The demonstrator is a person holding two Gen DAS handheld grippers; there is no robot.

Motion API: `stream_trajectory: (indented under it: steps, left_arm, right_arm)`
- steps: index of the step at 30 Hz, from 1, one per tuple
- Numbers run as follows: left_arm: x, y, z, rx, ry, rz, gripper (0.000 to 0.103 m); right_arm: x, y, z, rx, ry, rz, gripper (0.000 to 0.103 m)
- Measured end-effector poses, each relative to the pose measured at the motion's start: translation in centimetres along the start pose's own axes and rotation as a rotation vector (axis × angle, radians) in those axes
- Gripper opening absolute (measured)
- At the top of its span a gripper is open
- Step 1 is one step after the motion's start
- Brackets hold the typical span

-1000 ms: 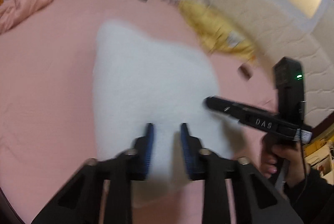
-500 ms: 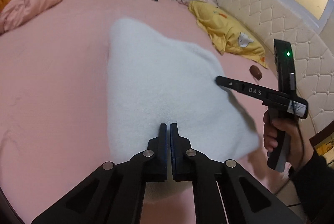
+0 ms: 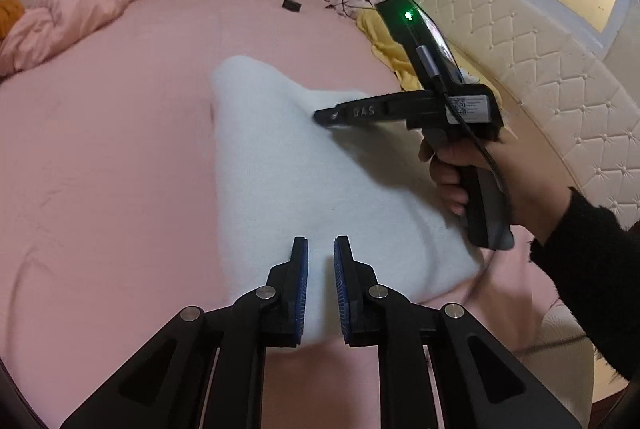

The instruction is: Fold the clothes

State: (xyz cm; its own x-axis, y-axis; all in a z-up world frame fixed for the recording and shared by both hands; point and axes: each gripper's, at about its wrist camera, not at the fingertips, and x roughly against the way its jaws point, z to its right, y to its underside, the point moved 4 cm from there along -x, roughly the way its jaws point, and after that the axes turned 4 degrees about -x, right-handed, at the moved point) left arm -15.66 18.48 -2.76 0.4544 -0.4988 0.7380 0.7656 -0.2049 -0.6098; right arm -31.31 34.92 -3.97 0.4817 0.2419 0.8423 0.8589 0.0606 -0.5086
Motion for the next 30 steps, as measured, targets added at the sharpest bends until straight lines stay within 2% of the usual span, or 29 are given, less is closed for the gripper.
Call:
stream_trajectory:
  steps: [1, 3, 4, 5, 7, 9, 10, 12, 14, 15, 16, 17, 18, 19, 22, 26, 29, 30]
  left_arm:
    - [-0.7, 0.1, -0.3, 0.007, -0.004, -0.020, 0.013]
    - [-1.7, 0.6, -0.8, 0.022, -0.012, -0.048, 0.013]
    - [-2.0, 0.6, -0.8, 0.029, -0.014, -0.050, 0.013]
    - [-2.3, 0.5, -0.6, 0.034, -0.019, -0.046, 0.013]
    - [-2.4, 0.4, -0.5, 0.017, -0.037, -0.047, 0.011]
    - [-2.4, 0.3, -0.5, -0.003, -0.048, -0.053, 0.008]
    - [-2.2, 0.2, -0.6, -0.005, -0.049, -0.053, 0.008]
    - [-1.4, 0.0, -0.8, 0.001, -0.049, -0.046, 0.008]
    - [-0.2, -0.2, -0.8, 0.006, -0.090, -0.025, 0.021]
    - [0.4, -0.3, -0.8, 0.008, -0.118, -0.012, 0.043]
    - [1.1, -0.2, -0.8, 0.013, -0.148, 0.002, 0.065]
    - [2.0, 0.0, -0.7, 0.024, -0.169, 0.014, 0.070]
    - [2.7, 0.4, -0.5, 0.038, -0.176, 0.024, 0.073]
    - [3.3, 0.8, -0.4, 0.054, -0.183, 0.028, 0.074]
    - [4.5, 2.9, 0.4, 0.080, -0.224, 0.009, 0.076]
    - [5.5, 6.3, 2.4, 0.059, -0.283, 0.002, 0.076]
    - [6.0, 8.7, 3.8, 0.026, -0.333, 0.021, 0.076]
    - [6.2, 9.4, 4.0, 0.023, -0.335, 0.027, 0.076]
  right_arm:
    - [0.8, -0.3, 0.1, -0.019, -0.016, 0.038, 0.018]
    - [2.0, -0.4, -0.9, -0.048, -0.170, 0.088, 0.019]
    - [1.8, -0.2, -1.5, -0.053, -0.262, 0.073, 0.019]
    - [1.1, 0.2, -1.8, -0.042, -0.287, 0.040, 0.019]
    - [-0.8, 1.1, -1.5, -0.018, -0.184, -0.001, 0.027]
    - [-1.3, 1.2, 1.4, -0.127, -0.066, 0.005, 0.027]
    - [-0.7, 1.3, 2.5, -0.177, -0.017, 0.022, 0.025]
    - [3.0, 2.2, 3.2, -0.193, 0.073, 0.125, 0.027]
    - [7.0, 3.3, 3.7, -0.204, 0.161, 0.226, 0.027]
    - [9.5, 4.4, 3.5, -0.195, 0.193, 0.271, 0.031]
    - [11.5, 5.6, 3.2, -0.196, 0.208, 0.296, 0.039]
    - [13.0, 7.0, 2.7, -0.203, 0.217, 0.301, 0.046]
    - [14.4, 8.4, 2.1, -0.211, 0.227, 0.306, 0.066]
    - [15.7, 9.9, 1.4, -0.220, 0.238, 0.310, 0.080]
    - [17.5, 15.3, -1.4, -0.261, 0.279, 0.318, 0.081]
    - [16.6, 19.3, -4.5, -0.313, 0.328, 0.238, 0.081]
    - [17.2, 23.6, -6.1, -0.358, 0.379, 0.247, 0.081]
    - [17.6, 25.0, -6.6, -0.377, 0.372, 0.252, 0.081]
